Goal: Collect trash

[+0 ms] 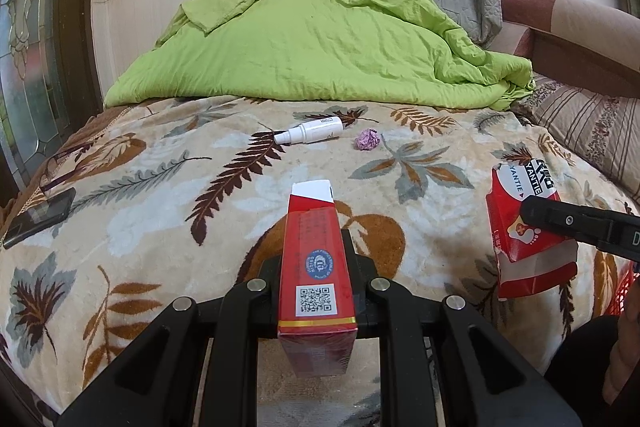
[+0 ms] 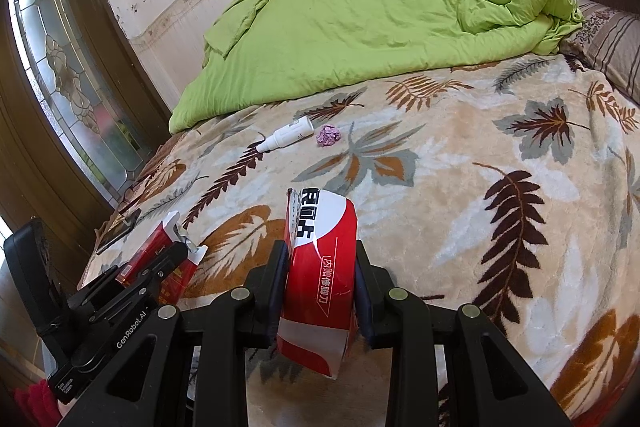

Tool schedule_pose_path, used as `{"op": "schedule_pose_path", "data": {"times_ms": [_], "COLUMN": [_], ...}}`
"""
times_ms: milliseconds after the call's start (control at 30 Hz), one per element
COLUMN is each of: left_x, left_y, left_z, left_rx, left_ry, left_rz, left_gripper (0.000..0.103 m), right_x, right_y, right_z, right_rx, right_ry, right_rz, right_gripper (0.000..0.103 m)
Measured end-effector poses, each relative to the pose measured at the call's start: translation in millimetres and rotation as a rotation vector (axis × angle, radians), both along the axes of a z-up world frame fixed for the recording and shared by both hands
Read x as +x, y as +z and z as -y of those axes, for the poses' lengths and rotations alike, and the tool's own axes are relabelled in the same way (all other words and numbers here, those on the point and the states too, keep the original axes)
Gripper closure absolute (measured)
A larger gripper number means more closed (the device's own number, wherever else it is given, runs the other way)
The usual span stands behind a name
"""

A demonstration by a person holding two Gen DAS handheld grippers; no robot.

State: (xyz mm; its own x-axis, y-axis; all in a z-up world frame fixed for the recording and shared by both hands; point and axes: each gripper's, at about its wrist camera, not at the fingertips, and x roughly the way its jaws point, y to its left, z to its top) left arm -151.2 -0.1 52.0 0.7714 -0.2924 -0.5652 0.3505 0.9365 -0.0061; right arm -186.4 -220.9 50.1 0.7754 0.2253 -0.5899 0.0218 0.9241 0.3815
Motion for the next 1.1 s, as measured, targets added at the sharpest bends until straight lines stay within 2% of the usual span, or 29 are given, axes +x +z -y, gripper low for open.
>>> {"op": "schedule_pose_path", "data": {"times_ms": [1100], "left_x": [-2.7], "left_y": [0.6], "left_z": [1.5], "left_rx": [0.002], "left_ry": [-0.004], "left_rz": [0.008], "left_gripper": [0.086], "right_x": [0.0], "right_y": [-0.2], "right_z": [0.6], "right_rx": [0.0], "right_ry": [0.0], "right_rz": [0.0], "right_gripper": [0.07]}}
